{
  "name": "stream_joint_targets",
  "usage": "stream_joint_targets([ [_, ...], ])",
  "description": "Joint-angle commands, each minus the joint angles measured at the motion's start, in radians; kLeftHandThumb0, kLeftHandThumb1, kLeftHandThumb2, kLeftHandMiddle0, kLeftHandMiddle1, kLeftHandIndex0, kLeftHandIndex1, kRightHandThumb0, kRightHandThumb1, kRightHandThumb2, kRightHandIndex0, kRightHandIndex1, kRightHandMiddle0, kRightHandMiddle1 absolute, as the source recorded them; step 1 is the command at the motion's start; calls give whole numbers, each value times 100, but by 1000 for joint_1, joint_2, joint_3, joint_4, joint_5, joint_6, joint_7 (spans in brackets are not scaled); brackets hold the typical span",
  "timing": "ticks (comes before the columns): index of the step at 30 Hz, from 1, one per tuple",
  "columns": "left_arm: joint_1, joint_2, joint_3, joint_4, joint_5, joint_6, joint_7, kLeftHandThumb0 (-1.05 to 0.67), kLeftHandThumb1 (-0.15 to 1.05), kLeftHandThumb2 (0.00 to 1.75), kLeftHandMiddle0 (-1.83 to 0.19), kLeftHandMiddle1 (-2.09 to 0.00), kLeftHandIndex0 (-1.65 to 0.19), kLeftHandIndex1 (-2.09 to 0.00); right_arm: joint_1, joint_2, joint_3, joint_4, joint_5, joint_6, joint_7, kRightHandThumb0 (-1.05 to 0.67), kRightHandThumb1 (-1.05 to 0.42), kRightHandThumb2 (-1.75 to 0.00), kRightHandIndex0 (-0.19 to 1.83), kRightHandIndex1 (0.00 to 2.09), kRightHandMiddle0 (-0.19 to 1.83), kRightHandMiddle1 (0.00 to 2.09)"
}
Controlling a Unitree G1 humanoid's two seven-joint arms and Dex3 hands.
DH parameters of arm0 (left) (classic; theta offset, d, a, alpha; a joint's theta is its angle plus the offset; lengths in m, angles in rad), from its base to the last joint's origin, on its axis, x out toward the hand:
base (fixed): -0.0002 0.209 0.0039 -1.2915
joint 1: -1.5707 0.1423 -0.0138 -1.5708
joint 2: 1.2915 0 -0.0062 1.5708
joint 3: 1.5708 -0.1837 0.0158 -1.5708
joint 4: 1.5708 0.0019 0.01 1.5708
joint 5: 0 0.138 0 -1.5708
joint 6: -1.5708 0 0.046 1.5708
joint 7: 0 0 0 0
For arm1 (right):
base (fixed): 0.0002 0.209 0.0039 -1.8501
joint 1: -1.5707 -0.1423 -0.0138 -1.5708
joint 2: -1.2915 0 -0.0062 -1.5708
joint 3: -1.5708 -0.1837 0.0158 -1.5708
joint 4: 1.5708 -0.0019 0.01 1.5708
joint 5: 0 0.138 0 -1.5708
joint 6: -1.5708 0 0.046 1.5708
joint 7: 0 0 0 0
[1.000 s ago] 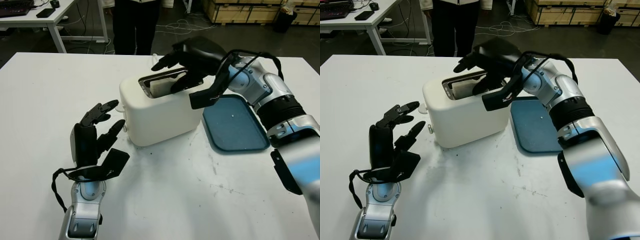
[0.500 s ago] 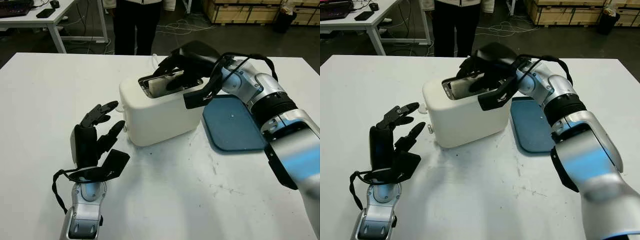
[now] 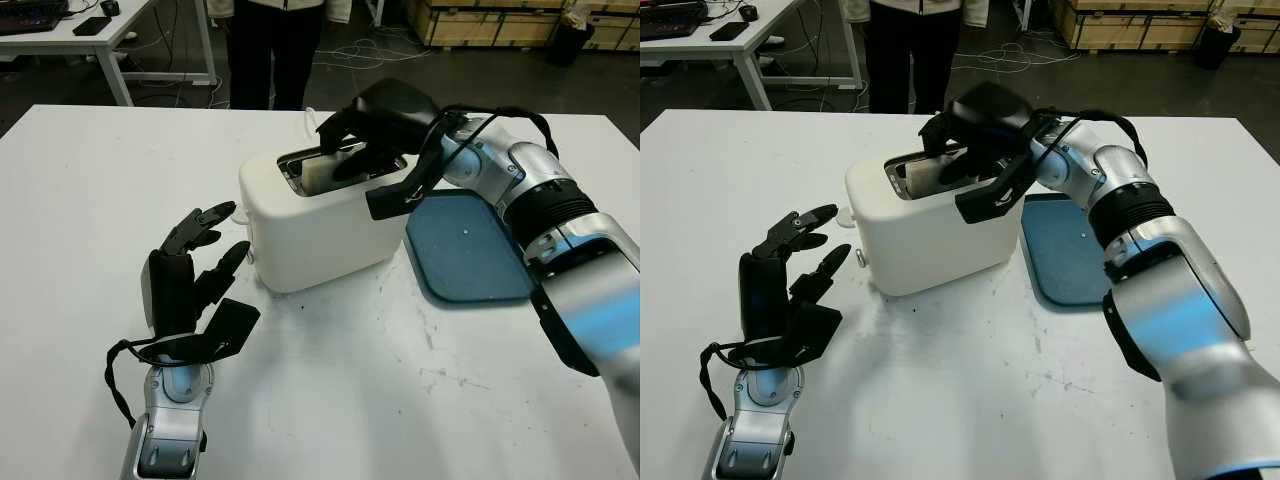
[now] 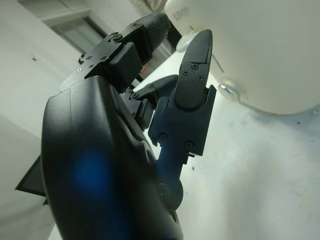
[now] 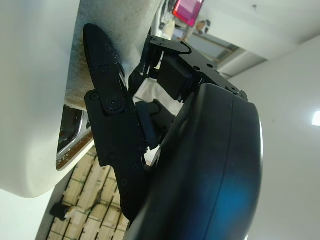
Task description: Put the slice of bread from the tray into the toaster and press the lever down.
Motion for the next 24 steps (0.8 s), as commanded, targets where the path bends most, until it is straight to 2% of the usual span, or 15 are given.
stream_joint_targets([
  [1,-7,-2,0,-3,-1,-1,3,-33,92,7,-53,-98,-69,-34,-24,-13,3,7,-10,-2,-10,-58,-92,-1,100,156,89,124],
  [7,-12,5,2,2,-2,-6,0,-32,92,6,-52,-99,-69,-35,-34,-19,-1,16,-15,3,-21,-56,-91,0,102,149,91,120],
  [13,-15,7,4,-6,-2,3,-10,-33,92,7,-51,-100,-68,-35,-45,-25,-6,32,-11,-8,-32,-51,-88,0,103,158,89,129],
  [15,-16,9,5,-3,-1,-3,-8,-34,92,7,-52,-100,-68,-36,-51,-30,0,34,-19,0,-28,-50,-88,0,104,154,89,126],
  [17,-15,9,5,-8,0,1,-11,-33,92,7,-51,-100,-68,-36,-56,-36,3,37,-23,4,-22,-50,-89,0,107,145,94,113],
  [20,-15,10,7,-10,-6,0,-14,-32,92,7,-51,-100,-68,-36,-62,-44,12,40,-37,6,-28,-51,-88,0,103,155,92,124],
  [22,-15,8,7,-13,-5,5,-15,-32,92,7,-50,-100,-67,-36,-65,-46,15,41,-39,12,-18,-51,-88,0,102,154,90,124],
  [23,-15,7,6,-13,-3,6,-14,-32,92,7,-51,-100,-67,-36,-66,-47,18,42,-40,14,-9,-51,-88,0,103,152,91,120],
  [24,-15,7,5,-13,0,6,-13,-33,92,7,-51,-100,-67,-36,-67,-49,20,42,-40,13,1,-50,-88,0,105,143,94,107],
])
